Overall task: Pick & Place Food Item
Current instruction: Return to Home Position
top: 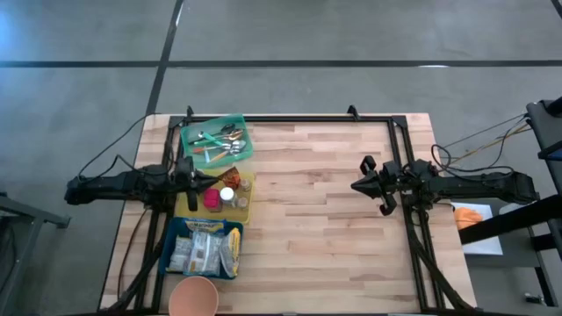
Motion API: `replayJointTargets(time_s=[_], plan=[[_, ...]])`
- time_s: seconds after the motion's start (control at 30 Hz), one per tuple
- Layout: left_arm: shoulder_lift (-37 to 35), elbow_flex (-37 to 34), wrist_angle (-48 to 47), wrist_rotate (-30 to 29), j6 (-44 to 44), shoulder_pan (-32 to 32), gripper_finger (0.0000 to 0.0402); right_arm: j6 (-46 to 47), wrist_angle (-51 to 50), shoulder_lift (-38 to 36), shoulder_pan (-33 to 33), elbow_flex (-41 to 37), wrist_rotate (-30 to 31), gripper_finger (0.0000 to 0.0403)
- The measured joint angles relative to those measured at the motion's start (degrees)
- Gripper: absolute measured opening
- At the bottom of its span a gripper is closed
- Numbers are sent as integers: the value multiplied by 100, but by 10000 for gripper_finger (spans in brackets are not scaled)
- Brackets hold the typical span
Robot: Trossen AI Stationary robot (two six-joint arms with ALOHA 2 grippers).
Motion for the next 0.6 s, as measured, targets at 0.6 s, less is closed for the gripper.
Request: replayJointTargets(time_s=[0.6], plan=[[9, -610, 1225, 161, 1455, -9, 34, -17, 0, 4, 2, 0, -7, 19]])
